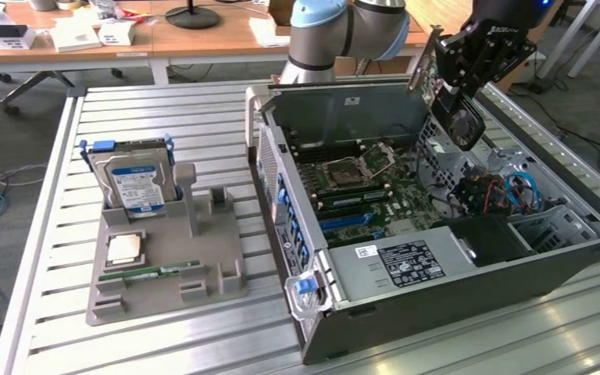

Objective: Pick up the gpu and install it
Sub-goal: 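Insert the gpu into the slot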

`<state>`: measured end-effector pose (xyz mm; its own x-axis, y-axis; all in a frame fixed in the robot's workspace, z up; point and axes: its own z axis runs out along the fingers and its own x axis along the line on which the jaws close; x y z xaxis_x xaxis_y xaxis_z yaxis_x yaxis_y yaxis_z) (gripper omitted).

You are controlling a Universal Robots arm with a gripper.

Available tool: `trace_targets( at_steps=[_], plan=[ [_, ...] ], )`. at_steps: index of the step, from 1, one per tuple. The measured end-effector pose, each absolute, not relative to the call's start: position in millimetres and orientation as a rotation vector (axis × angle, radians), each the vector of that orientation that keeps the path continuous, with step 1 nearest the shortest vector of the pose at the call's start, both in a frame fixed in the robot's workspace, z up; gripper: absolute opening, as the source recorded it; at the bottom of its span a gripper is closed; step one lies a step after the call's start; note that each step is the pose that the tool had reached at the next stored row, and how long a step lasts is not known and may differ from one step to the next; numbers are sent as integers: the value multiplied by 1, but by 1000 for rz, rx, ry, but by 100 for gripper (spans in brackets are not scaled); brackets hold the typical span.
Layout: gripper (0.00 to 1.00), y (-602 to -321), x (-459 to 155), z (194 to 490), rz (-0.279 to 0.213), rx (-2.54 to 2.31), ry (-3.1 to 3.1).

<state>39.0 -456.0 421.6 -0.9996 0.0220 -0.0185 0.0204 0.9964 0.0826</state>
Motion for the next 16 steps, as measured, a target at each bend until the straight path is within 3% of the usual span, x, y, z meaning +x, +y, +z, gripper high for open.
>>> trace_targets(
  at_steps=[16],
  plan=[
    [26,-456,39,421,131,-244,3117]
  ],
)
